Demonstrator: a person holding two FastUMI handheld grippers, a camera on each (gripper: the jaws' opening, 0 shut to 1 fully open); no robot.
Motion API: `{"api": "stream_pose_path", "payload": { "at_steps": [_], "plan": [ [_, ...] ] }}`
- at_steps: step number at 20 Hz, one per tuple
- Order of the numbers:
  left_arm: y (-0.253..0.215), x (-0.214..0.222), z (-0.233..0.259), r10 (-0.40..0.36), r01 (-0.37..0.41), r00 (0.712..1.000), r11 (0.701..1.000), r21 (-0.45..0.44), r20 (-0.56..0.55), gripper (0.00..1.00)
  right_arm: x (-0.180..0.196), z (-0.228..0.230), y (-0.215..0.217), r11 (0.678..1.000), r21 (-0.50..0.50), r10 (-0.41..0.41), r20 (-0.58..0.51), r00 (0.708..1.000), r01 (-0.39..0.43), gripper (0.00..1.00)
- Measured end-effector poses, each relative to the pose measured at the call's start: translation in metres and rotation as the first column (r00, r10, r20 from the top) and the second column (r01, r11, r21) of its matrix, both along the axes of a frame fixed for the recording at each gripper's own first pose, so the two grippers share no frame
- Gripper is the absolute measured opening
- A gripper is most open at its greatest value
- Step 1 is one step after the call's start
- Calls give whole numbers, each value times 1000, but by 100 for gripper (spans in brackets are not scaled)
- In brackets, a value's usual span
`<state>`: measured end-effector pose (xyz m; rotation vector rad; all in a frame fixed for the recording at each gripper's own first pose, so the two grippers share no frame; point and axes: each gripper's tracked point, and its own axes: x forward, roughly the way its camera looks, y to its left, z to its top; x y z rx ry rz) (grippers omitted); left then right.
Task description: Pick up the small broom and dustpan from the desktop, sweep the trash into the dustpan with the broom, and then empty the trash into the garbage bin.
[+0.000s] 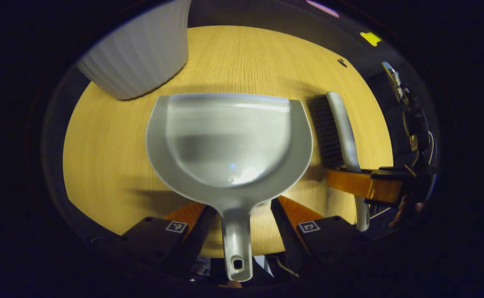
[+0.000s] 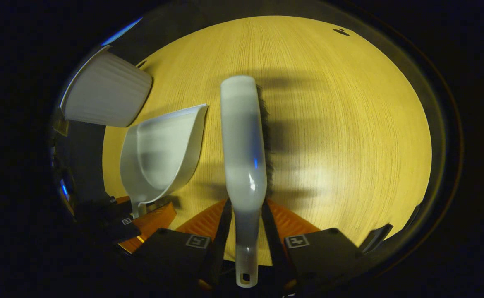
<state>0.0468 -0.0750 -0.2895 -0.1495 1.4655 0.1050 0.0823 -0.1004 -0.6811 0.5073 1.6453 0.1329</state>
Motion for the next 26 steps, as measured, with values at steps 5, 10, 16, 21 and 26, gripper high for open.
{"api": "stream_pose_path", "payload": {
  "at_steps": [5,10,16,21,26],
  "plan": [
    [-17,-6,49,-11,20,995,996,-88,103,80,23,45,-12,999,-10,-36,169,985,38,84],
    [-4,11,144,15,-8,937,1000,-21,349,81,50,126,-45,990,-66,-90,412,907,128,99],
    [-16,59,288,3,0,520,1000,-3,854,80,140,248,-74,944,-36,-182,773,607,329,99],
    [-8,68,311,-113,-2,158,993,115,981,77,172,357,-82,939,-55,-41,962,270,341,98],
    [-3,74,308,-120,-50,117,991,126,986,77,183,388,-80,947,-65,35,994,99,315,97]
  ]
}}
